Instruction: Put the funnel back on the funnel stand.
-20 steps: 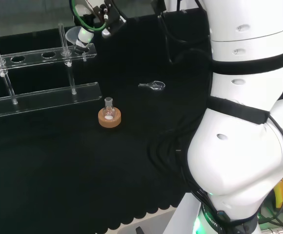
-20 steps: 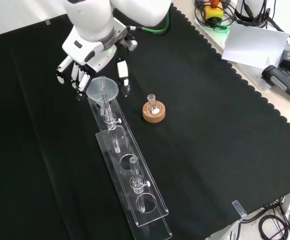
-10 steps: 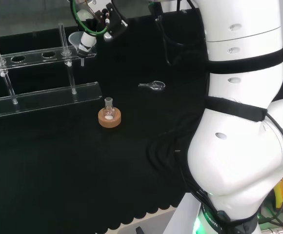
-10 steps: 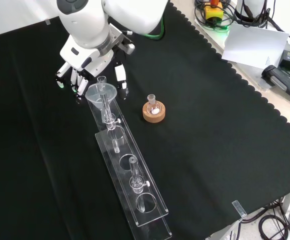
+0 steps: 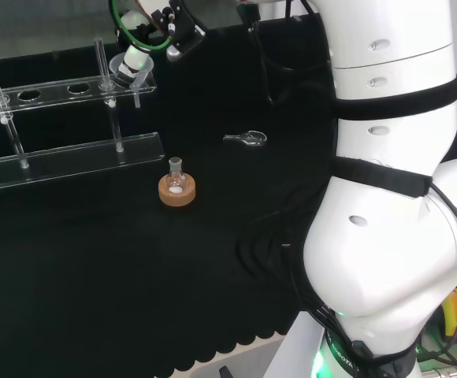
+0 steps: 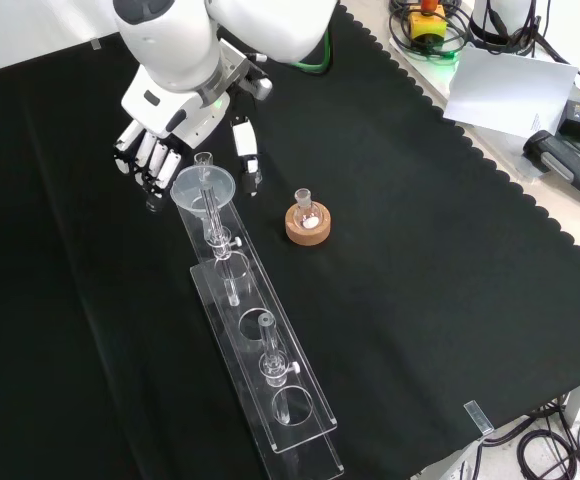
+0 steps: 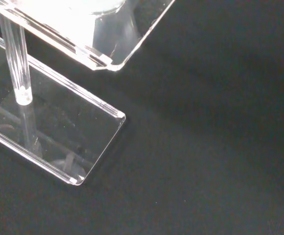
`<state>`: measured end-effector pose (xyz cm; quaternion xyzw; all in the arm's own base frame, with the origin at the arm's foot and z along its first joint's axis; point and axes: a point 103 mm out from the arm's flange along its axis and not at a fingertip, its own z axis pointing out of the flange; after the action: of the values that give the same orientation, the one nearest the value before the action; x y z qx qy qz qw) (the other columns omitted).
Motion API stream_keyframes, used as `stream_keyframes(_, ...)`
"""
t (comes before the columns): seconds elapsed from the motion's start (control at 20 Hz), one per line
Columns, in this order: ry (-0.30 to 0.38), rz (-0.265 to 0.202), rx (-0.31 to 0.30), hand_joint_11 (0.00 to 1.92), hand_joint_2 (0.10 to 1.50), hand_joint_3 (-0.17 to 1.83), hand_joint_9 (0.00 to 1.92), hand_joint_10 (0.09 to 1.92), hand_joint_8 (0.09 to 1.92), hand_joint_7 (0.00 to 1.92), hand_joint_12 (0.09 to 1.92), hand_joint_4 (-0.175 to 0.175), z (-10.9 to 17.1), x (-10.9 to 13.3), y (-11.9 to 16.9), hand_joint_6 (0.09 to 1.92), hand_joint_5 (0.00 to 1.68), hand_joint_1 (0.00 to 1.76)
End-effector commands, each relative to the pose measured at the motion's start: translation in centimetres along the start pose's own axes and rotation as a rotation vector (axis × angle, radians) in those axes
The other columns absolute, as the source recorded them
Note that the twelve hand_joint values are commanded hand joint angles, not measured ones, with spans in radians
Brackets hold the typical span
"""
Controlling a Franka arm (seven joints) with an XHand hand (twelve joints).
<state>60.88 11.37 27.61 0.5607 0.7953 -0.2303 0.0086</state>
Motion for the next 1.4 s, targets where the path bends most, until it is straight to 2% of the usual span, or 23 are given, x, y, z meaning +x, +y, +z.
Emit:
stream_keyframes(0.05,-0.016,-0.003,0.001,0.00,0.64,0.06,0.34,0.66,0.11,0.54,1.02,0.018,-1.4,-0.4,-0.7,0.09,0.24,0.32)
stream_keyframes(0.3,-0.045,0.030,-0.003,0.00,0.64,0.04,0.23,0.72,0.12,0.44,0.98,0.002,-3.6,-0.5,-1.4,0.09,0.13,0.30)
stream_keyframes(0.45,-0.031,0.035,-0.016,0.00,0.64,0.03,0.20,0.75,0.14,0.41,0.97,-0.003,-4.9,-0.6,-2.1,0.09,0.09,0.29)
stream_keyframes(0.6,-0.004,0.030,-0.032,0.00,0.64,0.03,0.19,0.75,0.15,0.40,0.96,-0.007,-5.9,-2.4,-3.3,0.09,0.07,0.29)
stream_keyframes(0.7,0.015,0.032,-0.032,0.00,0.64,0.02,0.18,0.77,0.18,0.38,0.95,-0.007,-6.3,-2.8,-3.7,0.09,0.06,0.29)
stream_keyframes(0.75,0.056,0.031,-0.027,0.00,0.64,0.02,0.18,0.78,0.22,0.36,0.95,-0.008,-6.5,-3.0,-4.1,0.09,0.06,0.29)
stream_keyframes(0.95,0.140,0.035,-0.041,0.00,0.65,0.01,0.17,0.80,0.46,0.25,0.97,-0.008,-6.8,-3.3,-5.8,0.09,0.06,0.28)
stream_keyframes(1.3,0.314,0.070,-0.126,0.00,0.66,0.01,0.18,0.80,0.51,0.22,0.97,-0.011,-6.0,-4.3,-11.3,0.09,0.06,0.28)
stream_keyframes(1.4,0.342,0.082,-0.145,0.00,0.66,0.01,0.18,0.80,0.52,0.22,0.97,-0.011,-5.6,-4.4,-12.5,0.09,0.06,0.28)
